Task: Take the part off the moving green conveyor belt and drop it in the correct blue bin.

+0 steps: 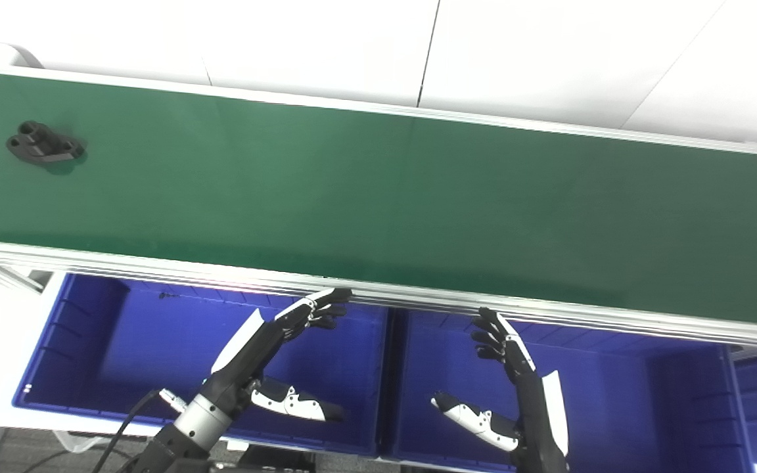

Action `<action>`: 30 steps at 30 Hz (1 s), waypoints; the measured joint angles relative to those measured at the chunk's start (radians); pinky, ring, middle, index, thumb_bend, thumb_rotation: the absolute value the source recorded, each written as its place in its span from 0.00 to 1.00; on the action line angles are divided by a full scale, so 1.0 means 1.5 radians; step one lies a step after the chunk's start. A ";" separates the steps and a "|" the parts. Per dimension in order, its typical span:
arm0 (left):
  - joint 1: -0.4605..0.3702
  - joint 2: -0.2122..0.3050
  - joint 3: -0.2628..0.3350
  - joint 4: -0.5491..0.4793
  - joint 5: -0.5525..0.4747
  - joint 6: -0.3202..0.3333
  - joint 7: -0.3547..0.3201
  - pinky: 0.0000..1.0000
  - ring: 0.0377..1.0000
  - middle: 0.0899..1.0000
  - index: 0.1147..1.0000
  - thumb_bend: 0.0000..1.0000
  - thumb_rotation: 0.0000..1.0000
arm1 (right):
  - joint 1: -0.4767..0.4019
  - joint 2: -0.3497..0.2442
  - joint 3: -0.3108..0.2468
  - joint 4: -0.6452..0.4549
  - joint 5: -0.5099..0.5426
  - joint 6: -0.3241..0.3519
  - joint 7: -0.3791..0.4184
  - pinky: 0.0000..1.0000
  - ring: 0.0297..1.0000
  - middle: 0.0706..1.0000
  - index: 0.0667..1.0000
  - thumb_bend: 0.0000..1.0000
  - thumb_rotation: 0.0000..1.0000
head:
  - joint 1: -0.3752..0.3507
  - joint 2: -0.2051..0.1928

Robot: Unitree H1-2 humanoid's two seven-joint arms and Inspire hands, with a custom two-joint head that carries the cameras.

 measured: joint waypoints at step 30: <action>0.009 -0.083 0.242 0.031 -0.116 0.000 -0.323 0.77 0.84 0.88 0.85 0.75 0.15 | -0.016 0.055 0.021 0.041 -0.099 -0.003 -0.055 0.72 0.77 0.81 0.87 0.75 0.52 | -0.125 -0.041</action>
